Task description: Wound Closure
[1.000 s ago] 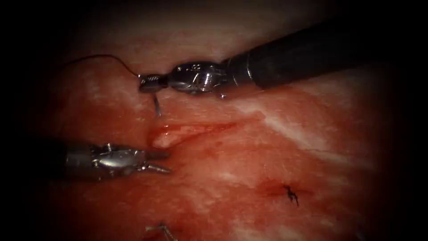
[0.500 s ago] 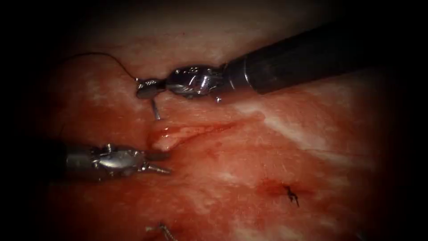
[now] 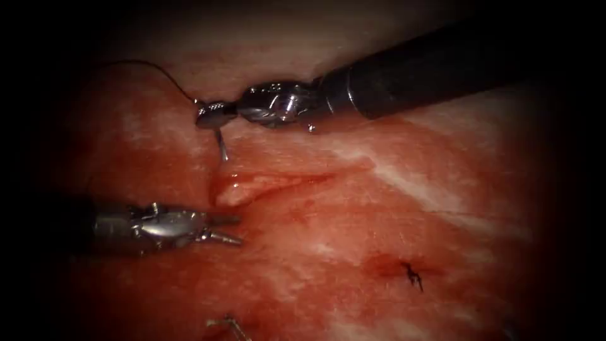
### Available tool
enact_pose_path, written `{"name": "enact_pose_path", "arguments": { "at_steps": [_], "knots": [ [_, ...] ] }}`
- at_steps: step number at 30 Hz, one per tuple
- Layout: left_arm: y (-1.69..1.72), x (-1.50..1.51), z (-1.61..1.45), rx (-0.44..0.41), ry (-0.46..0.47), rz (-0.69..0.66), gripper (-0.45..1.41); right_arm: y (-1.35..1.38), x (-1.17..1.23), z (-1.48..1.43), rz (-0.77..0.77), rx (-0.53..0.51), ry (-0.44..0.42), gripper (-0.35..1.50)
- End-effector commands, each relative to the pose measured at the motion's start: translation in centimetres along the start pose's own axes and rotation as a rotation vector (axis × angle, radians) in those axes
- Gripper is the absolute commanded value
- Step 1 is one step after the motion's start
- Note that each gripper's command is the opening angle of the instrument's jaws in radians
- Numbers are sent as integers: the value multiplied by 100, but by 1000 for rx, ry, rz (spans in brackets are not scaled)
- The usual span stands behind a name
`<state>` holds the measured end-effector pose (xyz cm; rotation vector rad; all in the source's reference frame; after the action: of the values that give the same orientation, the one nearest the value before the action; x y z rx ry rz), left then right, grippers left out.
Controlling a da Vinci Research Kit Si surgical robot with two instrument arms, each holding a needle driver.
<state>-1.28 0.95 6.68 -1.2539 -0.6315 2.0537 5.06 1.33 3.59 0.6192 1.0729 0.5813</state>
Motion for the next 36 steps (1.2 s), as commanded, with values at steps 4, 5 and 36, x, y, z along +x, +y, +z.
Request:
{"name": "enact_pose_path", "arguments": {
  "at_steps": [4,5,36],
  "knots": [
    [3,-7,6,-2,-2,-8,14,5,2,5,-5,-15,11,-35],
    [3,-7,6,-2,-2,-8,14,5,3,5,-10,-16,11,-35],
    [3,-9,4,-4,-3,-7,14,12,6,3,232,-59,10,-35]
  ]
}}
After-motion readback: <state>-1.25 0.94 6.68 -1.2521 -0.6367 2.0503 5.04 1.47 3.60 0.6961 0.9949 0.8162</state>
